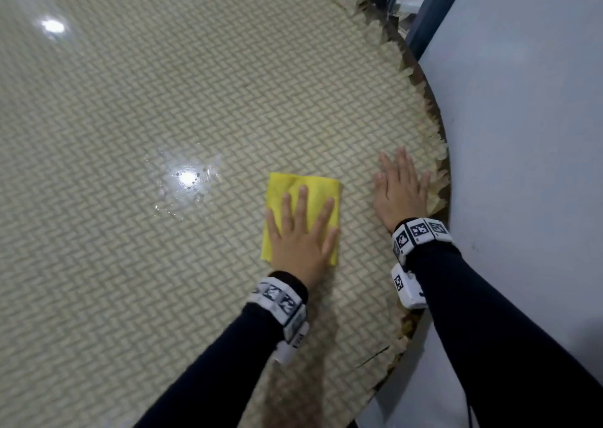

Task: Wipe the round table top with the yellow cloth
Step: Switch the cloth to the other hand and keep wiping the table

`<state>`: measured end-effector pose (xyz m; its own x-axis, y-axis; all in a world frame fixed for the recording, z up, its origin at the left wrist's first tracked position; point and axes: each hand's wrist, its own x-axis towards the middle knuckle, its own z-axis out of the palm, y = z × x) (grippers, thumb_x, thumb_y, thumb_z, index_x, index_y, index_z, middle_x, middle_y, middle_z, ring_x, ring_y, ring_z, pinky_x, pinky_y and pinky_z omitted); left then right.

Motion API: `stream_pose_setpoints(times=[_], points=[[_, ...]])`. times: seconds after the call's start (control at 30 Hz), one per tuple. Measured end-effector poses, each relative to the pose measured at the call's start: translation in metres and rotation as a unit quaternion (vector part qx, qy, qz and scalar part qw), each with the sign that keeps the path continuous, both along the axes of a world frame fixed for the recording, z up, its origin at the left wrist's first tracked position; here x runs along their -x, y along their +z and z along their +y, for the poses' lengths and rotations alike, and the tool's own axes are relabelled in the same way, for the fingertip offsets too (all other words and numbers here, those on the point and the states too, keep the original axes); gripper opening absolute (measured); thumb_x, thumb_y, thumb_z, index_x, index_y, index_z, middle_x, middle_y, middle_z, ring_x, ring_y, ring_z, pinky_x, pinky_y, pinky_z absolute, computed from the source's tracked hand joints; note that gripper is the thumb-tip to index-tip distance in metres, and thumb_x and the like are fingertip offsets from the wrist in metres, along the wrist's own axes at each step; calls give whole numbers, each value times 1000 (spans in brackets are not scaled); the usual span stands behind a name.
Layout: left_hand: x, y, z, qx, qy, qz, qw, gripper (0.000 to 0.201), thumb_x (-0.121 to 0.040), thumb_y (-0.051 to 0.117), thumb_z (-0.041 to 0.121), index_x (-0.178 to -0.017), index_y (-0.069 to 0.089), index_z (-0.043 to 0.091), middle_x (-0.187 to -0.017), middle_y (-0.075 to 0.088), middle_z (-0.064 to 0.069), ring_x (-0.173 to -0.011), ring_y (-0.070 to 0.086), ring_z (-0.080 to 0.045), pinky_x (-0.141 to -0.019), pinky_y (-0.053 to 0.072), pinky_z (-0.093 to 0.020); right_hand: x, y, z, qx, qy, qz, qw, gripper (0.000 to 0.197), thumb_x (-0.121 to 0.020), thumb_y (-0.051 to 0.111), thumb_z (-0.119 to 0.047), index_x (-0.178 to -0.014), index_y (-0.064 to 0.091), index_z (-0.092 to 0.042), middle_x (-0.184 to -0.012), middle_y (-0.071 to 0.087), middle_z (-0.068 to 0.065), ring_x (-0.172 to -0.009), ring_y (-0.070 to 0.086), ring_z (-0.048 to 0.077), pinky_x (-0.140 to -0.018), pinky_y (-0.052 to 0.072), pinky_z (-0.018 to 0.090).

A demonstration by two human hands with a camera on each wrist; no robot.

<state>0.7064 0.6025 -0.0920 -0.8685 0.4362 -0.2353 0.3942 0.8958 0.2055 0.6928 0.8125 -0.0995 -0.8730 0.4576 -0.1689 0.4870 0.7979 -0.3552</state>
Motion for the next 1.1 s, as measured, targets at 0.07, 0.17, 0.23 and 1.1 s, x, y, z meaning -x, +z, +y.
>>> stream_pose_setpoints(times=[0.07,0.17,0.23,1.1], points=[[-11,2,34,6,-41,-11,999,56,-97,20,58,-151,20,44,-163,8,-4,-149,3,-34,-114,-1,-61,0,3,2,31,-16,34,999,53,-99,19,-36,-151,22,-29,-161,13,-2,-148,7,13,-118,-6,48],[5,9,82,0,-97,-31,995,55,-98,16,58,-151,9,44,-163,-7,1,-148,-12,-29,-113,-13,-59,0,10,6,104,-46,88,990,49,-103,21,-31,-152,18,-29,-158,25,-3,-145,20,12,-119,-3,42],[28,13,104,8,-108,-35,993,56,-98,19,59,-151,7,45,-163,-8,4,-148,-13,-26,-113,-14,-56,0,14,10,141,-55,113,982,48,-104,21,-32,-151,18,-29,-156,29,-4,-143,25,12,-117,-2,37],[29,5,3,2,-38,17,999,55,-95,27,61,-148,21,50,-162,11,0,-149,10,-31,-114,5,-61,-20,-4,-10,-22,-4,48,999,60,-93,22,-48,-150,26,-30,-160,14,11,-148,6,27,-118,-1,49]])
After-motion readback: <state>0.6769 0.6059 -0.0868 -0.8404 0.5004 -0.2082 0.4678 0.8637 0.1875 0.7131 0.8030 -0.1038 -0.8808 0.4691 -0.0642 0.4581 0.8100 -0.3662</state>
